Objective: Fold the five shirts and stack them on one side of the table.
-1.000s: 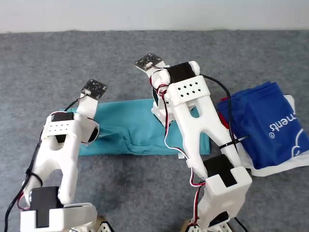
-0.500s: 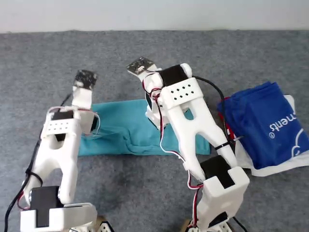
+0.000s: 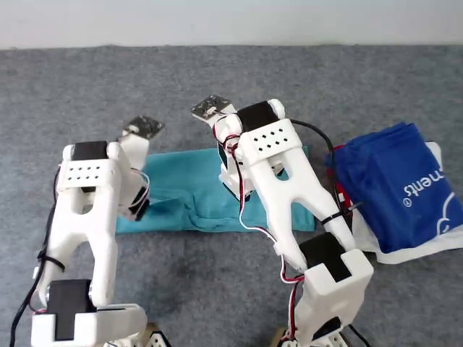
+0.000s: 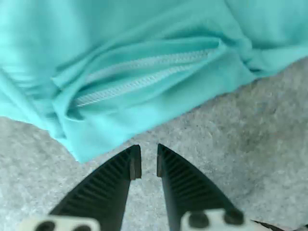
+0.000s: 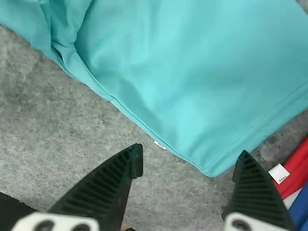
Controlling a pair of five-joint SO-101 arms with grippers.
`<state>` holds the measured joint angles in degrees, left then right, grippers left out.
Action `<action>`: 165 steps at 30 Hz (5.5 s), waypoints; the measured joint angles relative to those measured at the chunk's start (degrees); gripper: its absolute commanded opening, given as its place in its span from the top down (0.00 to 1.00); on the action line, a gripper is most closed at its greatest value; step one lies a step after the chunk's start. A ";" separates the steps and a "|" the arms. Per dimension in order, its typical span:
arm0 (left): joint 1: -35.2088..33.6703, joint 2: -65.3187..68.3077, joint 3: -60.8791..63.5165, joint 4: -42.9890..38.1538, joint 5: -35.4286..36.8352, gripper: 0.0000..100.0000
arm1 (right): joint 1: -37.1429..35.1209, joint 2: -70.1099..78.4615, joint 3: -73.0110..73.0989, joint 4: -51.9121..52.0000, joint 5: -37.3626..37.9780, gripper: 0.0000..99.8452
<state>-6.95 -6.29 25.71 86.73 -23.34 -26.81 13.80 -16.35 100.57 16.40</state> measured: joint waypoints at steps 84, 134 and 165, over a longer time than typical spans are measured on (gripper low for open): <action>-17.58 -22.07 -12.31 11.60 -0.62 0.84 | 19.69 0.00 14.77 -6.95 0.00 0.69; -17.67 -38.86 -6.33 11.60 -0.79 0.84 | 15.91 15.47 14.86 -21.19 -0.18 0.99; -17.76 -38.86 -0.79 11.60 -0.79 0.84 | 33.14 15.30 -2.20 -0.35 3.78 0.99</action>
<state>-24.70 -45.14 24.92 98.33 -24.13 6.33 29.10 -18.55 100.22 20.18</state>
